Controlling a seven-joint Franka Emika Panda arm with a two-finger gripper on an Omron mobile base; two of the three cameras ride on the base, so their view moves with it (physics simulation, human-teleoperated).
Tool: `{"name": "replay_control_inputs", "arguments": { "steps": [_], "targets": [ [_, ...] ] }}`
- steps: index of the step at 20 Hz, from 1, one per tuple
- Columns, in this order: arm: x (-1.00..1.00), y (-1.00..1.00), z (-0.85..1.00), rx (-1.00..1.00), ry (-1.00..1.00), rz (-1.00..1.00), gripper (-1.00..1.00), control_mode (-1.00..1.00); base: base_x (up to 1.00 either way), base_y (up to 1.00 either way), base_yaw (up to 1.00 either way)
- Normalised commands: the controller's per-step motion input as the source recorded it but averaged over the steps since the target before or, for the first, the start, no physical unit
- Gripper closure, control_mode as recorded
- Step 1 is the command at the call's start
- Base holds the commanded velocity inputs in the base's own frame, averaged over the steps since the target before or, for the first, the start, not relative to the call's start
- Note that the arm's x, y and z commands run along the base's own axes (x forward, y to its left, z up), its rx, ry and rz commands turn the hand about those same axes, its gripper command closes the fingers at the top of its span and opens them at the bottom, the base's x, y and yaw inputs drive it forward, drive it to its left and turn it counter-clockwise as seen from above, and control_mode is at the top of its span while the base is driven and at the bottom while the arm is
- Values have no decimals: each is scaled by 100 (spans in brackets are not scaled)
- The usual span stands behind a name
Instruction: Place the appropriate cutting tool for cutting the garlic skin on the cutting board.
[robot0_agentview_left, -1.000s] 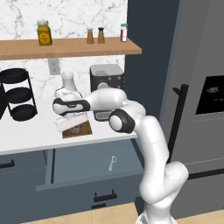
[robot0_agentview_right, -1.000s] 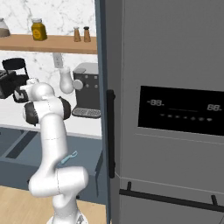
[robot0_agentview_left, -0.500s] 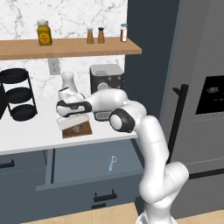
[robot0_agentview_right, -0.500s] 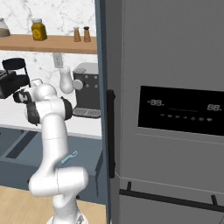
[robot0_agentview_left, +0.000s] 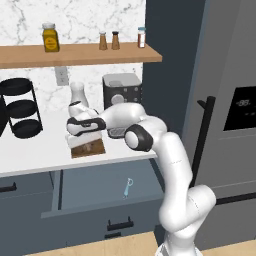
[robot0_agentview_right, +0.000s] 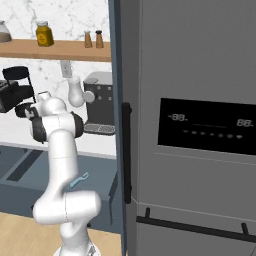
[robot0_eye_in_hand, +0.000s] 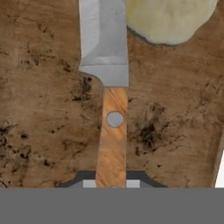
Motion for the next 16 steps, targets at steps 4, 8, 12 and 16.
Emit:
{"name": "replay_control_inputs", "arguments": {
  "steps": [4, 8, 12, 16],
  "targets": [
    [28, 1, 0, 1, -3, 0, -100, -100, 0, 0, 0],
    [29, 0, -2, 2, -1, 0, -100, -100, 0, 0, 0],
    [5, 0, 0, 3, -4, 0, -100, -100, 0, 0, 0],
    [-1, 0, 21, 5, -6, 0, -100, -100, 0, 0, 0]
  ]
}}
